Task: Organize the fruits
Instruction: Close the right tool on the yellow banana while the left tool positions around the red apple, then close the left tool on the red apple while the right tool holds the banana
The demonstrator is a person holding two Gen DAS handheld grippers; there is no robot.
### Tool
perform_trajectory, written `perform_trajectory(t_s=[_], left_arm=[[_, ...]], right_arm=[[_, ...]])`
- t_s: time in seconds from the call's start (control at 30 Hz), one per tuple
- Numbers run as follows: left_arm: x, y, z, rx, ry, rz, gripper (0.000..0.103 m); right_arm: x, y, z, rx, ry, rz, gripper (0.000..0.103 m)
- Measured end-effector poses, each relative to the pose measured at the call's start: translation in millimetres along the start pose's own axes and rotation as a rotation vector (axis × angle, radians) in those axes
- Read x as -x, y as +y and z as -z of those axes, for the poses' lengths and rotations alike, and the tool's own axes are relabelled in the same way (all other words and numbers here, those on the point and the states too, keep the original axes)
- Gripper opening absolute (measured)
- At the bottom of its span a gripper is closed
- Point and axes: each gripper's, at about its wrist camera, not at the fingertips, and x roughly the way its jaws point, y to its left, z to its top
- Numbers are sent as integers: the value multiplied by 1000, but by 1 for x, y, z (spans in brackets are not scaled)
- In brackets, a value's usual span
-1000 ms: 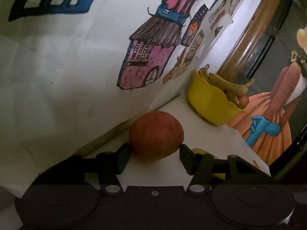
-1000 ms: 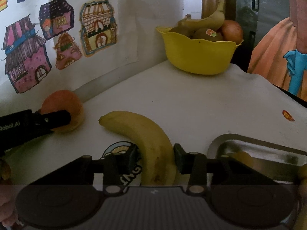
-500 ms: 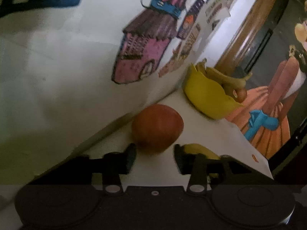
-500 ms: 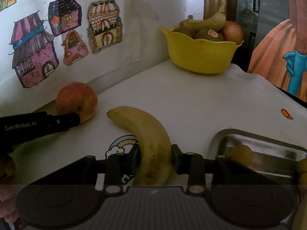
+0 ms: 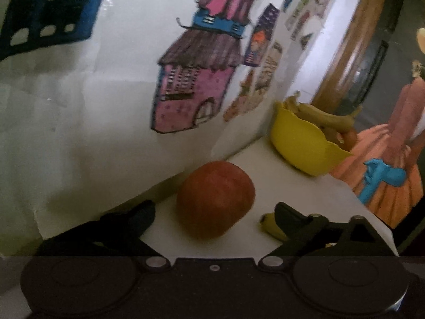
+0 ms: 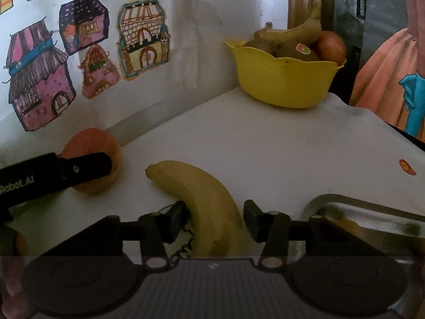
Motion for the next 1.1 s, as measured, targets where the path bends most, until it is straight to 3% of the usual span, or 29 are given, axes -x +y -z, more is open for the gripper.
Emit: perform_trajectory(t_s=[0.23,0.33,0.5,0.57,0.87,1.1], left_arm=[[0,3,-5,102,-14,-62,99],[1,5,-4,127,-28,-99,92],[4,11,-2,168,-52,-47,76],[5,7,-1,142,-48,-19,67],[15,-2,5,38,-35,-20,66],[32,-3,10,-13,-3,-8,66]], right_arm=[[4,-3,2,-20,-4,-34,54],[4,-4,1,-25,-5,-37,54],[4,-5,1,-50,-12,-38,51],[4,-7,1,-67,-13,-43,50],[10,-3,6,-73,-15,-56,39],[22,1,14,-83,3,-78,39]])
